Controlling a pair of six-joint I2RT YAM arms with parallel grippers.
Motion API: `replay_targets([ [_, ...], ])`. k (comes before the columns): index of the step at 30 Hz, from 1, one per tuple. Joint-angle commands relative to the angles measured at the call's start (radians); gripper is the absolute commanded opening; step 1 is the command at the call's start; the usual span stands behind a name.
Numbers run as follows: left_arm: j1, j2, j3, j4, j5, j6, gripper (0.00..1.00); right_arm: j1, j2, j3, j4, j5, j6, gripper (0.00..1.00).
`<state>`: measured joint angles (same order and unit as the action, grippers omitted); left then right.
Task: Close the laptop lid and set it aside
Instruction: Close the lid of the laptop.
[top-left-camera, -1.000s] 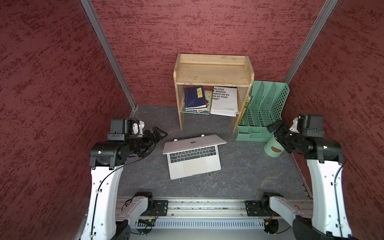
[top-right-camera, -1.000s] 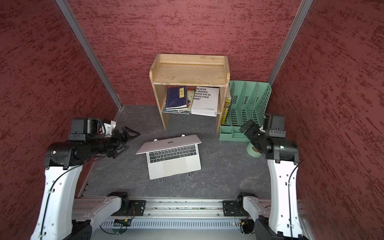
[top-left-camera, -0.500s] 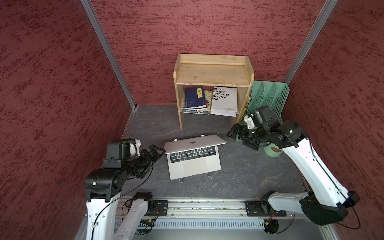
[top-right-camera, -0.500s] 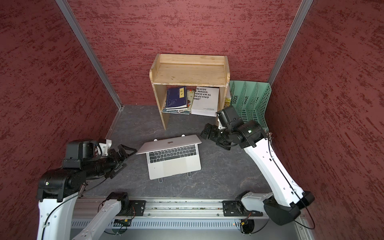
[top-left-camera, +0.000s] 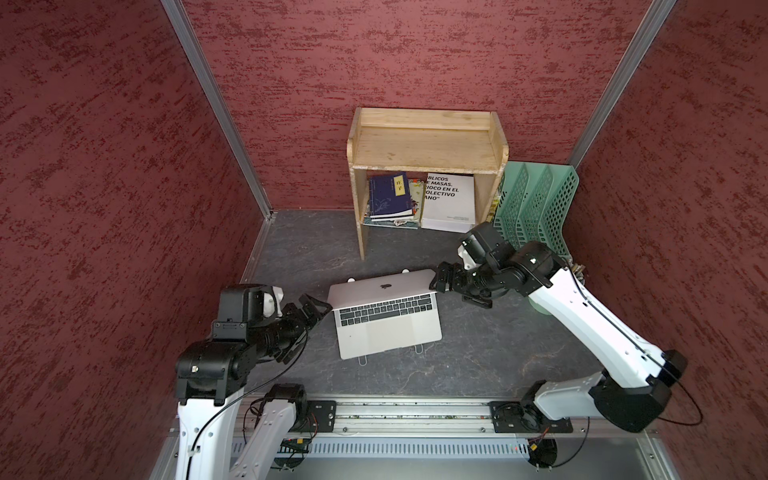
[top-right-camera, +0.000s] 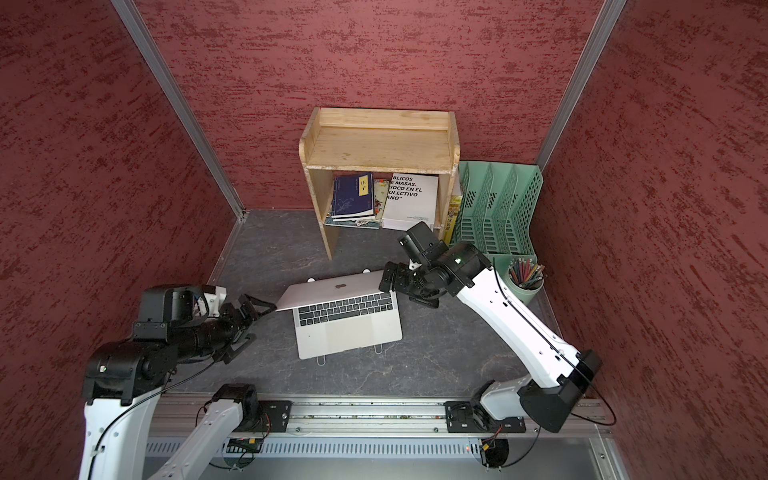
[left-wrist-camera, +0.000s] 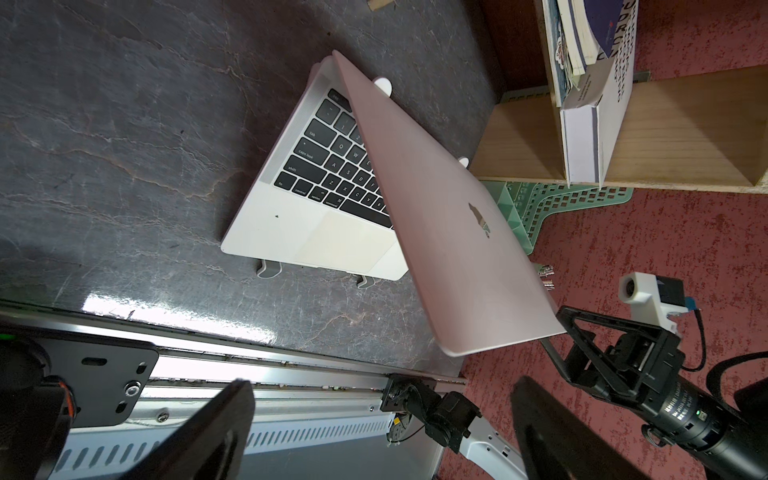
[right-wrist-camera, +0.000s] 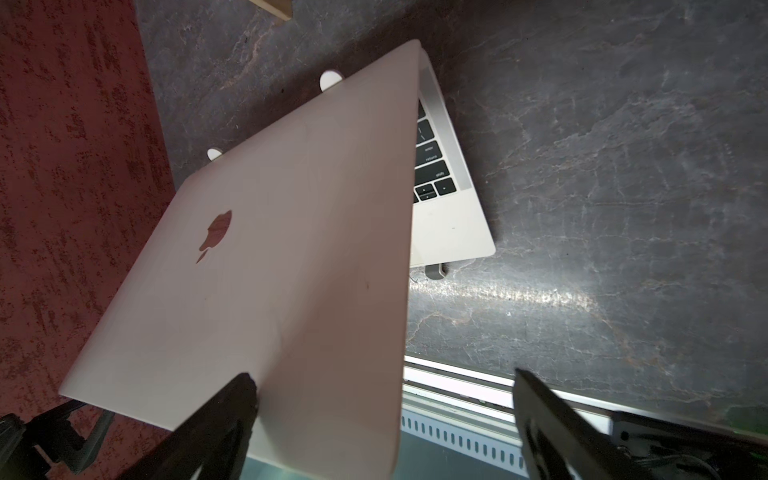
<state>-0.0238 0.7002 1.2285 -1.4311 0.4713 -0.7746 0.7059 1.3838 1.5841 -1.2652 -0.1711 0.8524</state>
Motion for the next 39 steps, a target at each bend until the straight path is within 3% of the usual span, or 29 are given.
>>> replay_targets([
  [1,-0.010,0.005,-0.007,0.024,0.009,0.001,1.00,0.019,-0.038,-0.049,0.029,0.027,0.030,0.98],
  [12,-0.039,0.002,-0.032,0.001,0.008,0.007,1.00,0.045,-0.083,-0.199,0.076,0.025,0.060,0.99],
  [19,-0.041,-0.007,0.017,-0.081,-0.044,0.032,1.00,0.054,-0.077,-0.269,0.105,0.019,0.057,0.99],
  [39,-0.040,0.036,0.098,-0.070,-0.045,0.026,1.00,0.060,-0.072,-0.458,0.140,0.041,0.009,0.98],
])
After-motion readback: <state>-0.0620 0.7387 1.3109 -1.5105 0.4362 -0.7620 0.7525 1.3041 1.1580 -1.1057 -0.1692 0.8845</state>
